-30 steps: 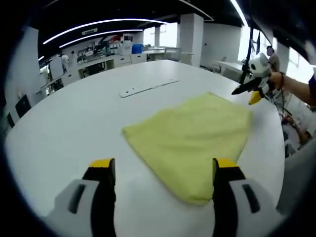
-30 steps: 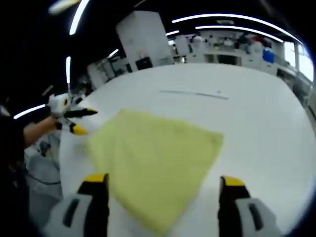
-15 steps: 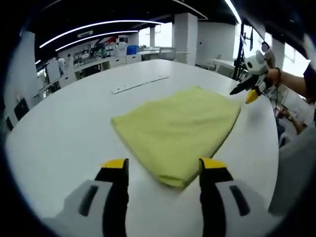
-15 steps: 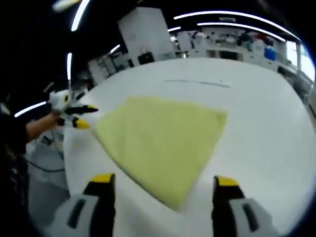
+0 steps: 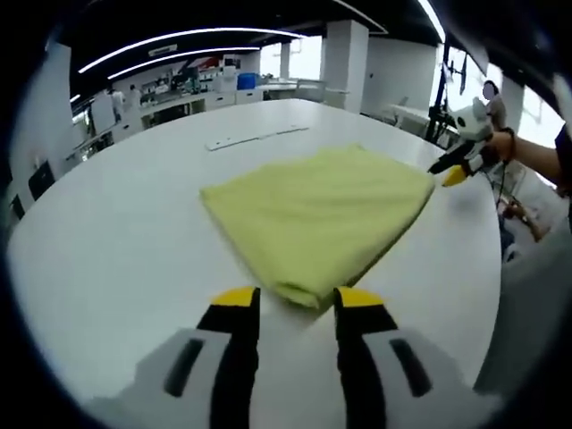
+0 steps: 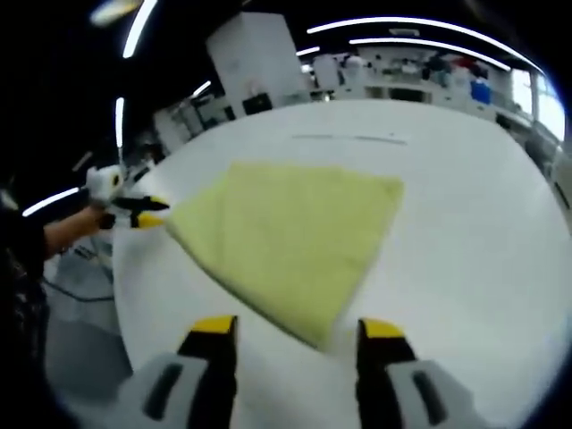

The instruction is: Fold the garment on the visible template until the final outline fits inside the template.

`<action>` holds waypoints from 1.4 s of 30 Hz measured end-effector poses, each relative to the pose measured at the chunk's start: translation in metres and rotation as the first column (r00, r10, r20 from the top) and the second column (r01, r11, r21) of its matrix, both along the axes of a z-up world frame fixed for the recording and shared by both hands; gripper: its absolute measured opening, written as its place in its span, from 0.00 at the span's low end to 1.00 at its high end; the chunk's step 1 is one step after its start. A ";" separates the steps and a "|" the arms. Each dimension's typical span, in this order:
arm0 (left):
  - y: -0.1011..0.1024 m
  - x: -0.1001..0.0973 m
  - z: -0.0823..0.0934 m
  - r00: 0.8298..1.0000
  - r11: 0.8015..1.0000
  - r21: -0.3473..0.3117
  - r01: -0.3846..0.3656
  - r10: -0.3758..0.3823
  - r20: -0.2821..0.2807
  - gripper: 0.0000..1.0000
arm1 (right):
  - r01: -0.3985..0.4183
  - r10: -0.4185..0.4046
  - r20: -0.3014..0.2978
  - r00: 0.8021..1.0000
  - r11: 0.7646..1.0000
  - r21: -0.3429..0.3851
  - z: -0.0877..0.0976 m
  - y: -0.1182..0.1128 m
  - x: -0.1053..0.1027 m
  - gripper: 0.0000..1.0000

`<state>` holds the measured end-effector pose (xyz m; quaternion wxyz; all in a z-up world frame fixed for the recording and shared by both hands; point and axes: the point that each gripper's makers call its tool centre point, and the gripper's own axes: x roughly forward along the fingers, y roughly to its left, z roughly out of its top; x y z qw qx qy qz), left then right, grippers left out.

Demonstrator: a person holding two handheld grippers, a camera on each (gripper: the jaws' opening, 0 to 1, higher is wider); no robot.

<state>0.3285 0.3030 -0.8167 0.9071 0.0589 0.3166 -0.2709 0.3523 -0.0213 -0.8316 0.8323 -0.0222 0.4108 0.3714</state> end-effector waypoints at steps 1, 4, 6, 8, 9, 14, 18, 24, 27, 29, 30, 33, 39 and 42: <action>0.000 -0.001 -0.001 1.000 1.000 -0.007 -0.003 0.003 -0.002 0.25 | 0.000 0.000 0.002 1.000 1.000 -0.004 -0.001 0.000 -0.001 0.46; -0.001 -0.002 -0.004 1.000 1.000 -0.026 -0.017 0.017 -0.008 0.20 | 0.009 -0.009 0.005 1.000 1.000 -0.011 -0.002 -0.002 -0.002 0.40; 0.003 -0.003 -0.008 0.999 0.999 -0.019 -0.026 0.025 -0.021 0.20 | 0.021 -0.021 0.000 1.000 1.000 -0.001 -0.002 -0.003 -0.001 0.36; 0.004 -0.004 -0.010 0.999 1.000 -0.019 -0.025 0.025 -0.024 0.15 | 0.026 -0.026 0.003 1.000 1.000 0.006 -0.001 -0.002 -0.002 0.32; 0.003 -0.005 -0.009 0.999 0.999 -0.031 -0.027 0.026 -0.026 0.14 | 0.025 -0.025 0.006 1.000 1.000 0.008 -0.001 -0.002 -0.002 0.30; 0.000 -0.005 -0.009 0.999 0.998 -0.061 -0.028 0.026 -0.033 0.09 | 0.041 -0.041 0.010 0.999 0.999 0.007 -0.003 -0.006 0.002 0.21; -0.004 -0.007 -0.009 0.999 0.996 -0.084 -0.025 0.020 -0.050 0.01 | 0.042 -0.042 0.013 0.999 0.999 0.005 -0.004 -0.006 0.001 0.10; -0.005 -0.008 -0.008 0.999 0.997 -0.080 -0.012 0.008 -0.053 0.00 | 0.041 -0.040 0.040 0.998 0.999 -0.018 -0.003 -0.010 0.004 0.00; -0.003 -0.009 -0.008 0.998 0.997 -0.080 -0.009 0.004 -0.061 0.00 | 0.032 -0.031 0.041 0.999 0.999 -0.014 -0.002 -0.010 0.003 0.00; -0.002 -0.010 -0.008 0.998 0.997 -0.072 -0.008 0.003 -0.065 0.00 | 0.027 -0.026 0.043 0.999 0.999 -0.019 -0.003 -0.011 0.003 0.00; -0.001 -0.010 -0.007 0.998 0.997 -0.075 -0.012 0.007 -0.068 0.00 | 0.024 -0.024 0.042 0.999 1.000 -0.018 -0.003 -0.012 0.003 0.00; 0.003 -0.010 -0.008 0.998 0.997 -0.071 -0.013 0.009 -0.068 0.00 | 0.044 -0.044 0.028 0.999 0.999 0.004 -0.002 -0.015 0.004 0.00; 0.013 -0.010 -0.010 0.997 0.999 -0.042 -0.024 0.021 -0.070 0.00 | 0.051 -0.052 0.029 0.998 0.999 0.012 0.001 -0.016 0.004 0.00; 0.015 -0.010 -0.010 0.997 0.999 -0.039 -0.025 0.023 -0.070 0.00 | 0.055 -0.056 0.028 0.998 0.998 0.016 0.001 -0.018 0.004 0.00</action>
